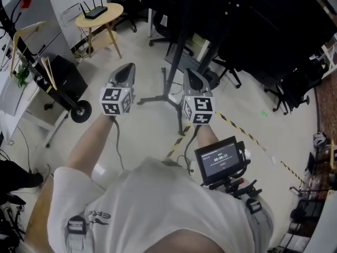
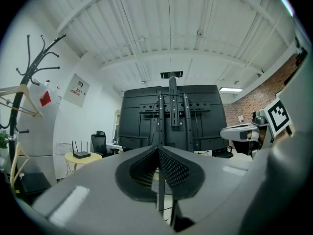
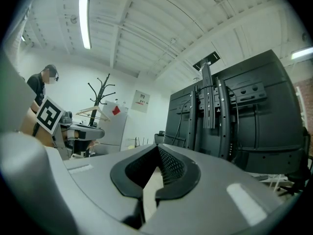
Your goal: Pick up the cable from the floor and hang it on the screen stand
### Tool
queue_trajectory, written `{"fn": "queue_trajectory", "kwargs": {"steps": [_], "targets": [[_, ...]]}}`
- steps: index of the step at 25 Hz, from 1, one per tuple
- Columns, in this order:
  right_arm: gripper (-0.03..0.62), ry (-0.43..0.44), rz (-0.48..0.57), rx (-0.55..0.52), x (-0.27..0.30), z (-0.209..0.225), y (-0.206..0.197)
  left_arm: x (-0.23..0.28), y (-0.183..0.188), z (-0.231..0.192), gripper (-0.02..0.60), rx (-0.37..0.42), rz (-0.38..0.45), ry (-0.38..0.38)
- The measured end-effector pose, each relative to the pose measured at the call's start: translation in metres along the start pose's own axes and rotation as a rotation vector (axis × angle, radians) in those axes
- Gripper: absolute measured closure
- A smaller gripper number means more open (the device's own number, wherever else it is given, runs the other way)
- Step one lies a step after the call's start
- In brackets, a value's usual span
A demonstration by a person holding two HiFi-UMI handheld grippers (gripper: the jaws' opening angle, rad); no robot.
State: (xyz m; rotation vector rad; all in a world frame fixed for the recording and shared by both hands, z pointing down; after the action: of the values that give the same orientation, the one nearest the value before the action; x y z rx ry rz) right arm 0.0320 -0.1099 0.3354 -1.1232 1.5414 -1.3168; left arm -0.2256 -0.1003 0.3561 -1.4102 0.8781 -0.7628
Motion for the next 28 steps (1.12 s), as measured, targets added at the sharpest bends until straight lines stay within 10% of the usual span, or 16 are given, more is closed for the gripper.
{"fn": "queue_trajectory", "kwargs": {"steps": [28], "targets": [[0.58,-0.004,-0.125,0.047,-0.032,0.077,-0.099,0.01,-0.065,0.07,0.578,0.035,-0.09,0.052]]}}
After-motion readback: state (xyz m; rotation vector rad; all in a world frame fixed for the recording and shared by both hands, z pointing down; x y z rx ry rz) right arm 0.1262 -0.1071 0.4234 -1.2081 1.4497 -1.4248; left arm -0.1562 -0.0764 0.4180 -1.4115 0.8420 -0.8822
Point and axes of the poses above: the fingertips, and each gripper's own axes: x forward along the fingers, z to its right, y out of its top, the point moved 7 cm from there along -x, backward along the fingers, and after that the axes turned 13 degrees about -y, right-handed, at the moved point
